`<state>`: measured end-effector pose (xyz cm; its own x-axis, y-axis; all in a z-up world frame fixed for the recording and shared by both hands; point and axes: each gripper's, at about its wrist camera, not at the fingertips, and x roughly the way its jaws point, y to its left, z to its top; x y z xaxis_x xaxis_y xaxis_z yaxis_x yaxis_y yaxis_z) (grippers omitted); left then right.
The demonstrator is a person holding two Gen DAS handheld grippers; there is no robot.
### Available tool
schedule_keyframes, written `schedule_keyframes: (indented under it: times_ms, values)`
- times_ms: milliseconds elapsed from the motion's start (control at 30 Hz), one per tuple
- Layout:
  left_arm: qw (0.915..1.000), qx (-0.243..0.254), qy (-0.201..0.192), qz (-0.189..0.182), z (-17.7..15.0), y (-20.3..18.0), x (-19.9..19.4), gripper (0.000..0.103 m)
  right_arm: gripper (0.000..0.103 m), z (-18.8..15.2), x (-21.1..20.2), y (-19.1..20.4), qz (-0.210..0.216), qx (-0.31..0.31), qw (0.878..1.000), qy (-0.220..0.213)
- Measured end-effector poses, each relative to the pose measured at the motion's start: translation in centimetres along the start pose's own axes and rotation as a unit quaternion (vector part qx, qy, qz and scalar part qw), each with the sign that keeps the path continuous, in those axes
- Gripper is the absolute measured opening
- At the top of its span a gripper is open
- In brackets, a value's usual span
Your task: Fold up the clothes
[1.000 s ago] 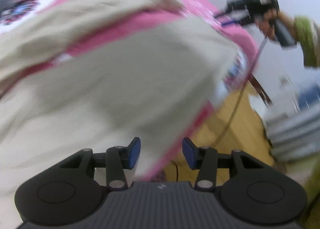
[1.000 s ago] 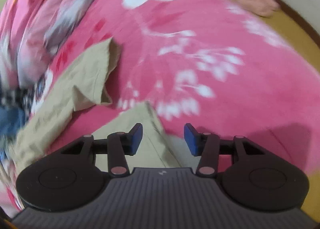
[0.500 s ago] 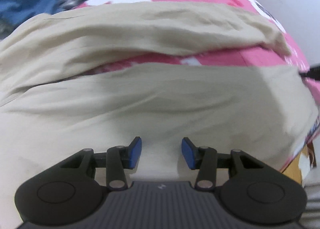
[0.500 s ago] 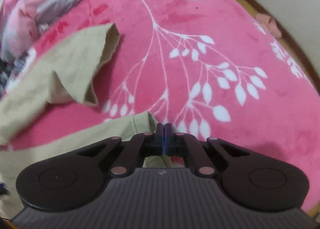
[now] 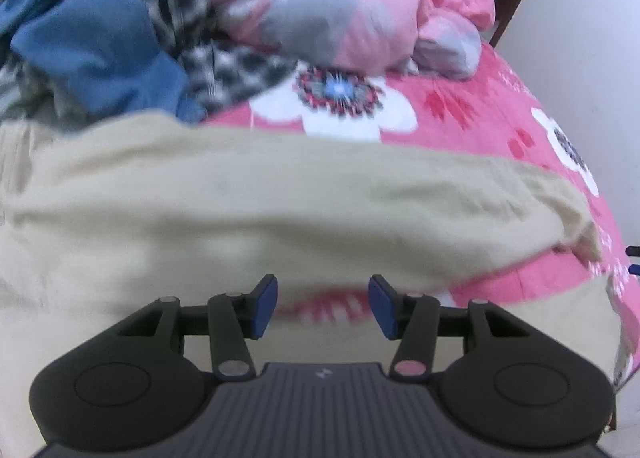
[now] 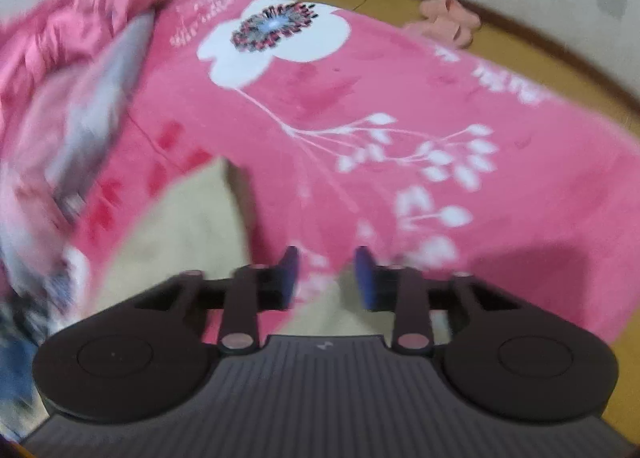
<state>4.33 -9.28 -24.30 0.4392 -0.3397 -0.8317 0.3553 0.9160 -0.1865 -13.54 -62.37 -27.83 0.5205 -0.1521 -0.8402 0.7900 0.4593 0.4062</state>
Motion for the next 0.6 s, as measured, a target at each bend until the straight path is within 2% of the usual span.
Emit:
schedule_keyframes:
  times_ms: [33,133,200,367,467,600]
  values:
    - [1.0000,0.006,-0.006,-0.002,0.7,0.1,0.2,0.052,0.047,0.2,0.2,0.5,0.014,0.017,1.000,0.001]
    - [0.9990,0.041,-0.013,-0.013,2.0,-0.8,1.1,0.052,0.055,0.9,1.3,2.2,0.039,0.019,0.999,-0.002]
    - [0.9975,0.066,-0.011,-0.022,2.3,-1.8,1.9,0.052,0.055,1.6,2.4,2.8,0.040,0.010,0.999,-0.004]
    - [0.9908,0.131,0.002,-0.035,1.1,-6.0,4.0,0.052,0.055,4.3,7.2,2.1,0.060,0.035,0.998,0.011]
    - [0.9876,0.153,0.007,-0.037,0.1,-8.6,5.1,0.052,0.055,6.0,9.9,1.6,0.097,0.047,0.994,0.028]
    - [0.9847,0.170,0.014,-0.033,-1.1,-11.2,6.8,0.052,0.053,7.2,12.1,2.9,0.150,0.001,0.985,0.086]
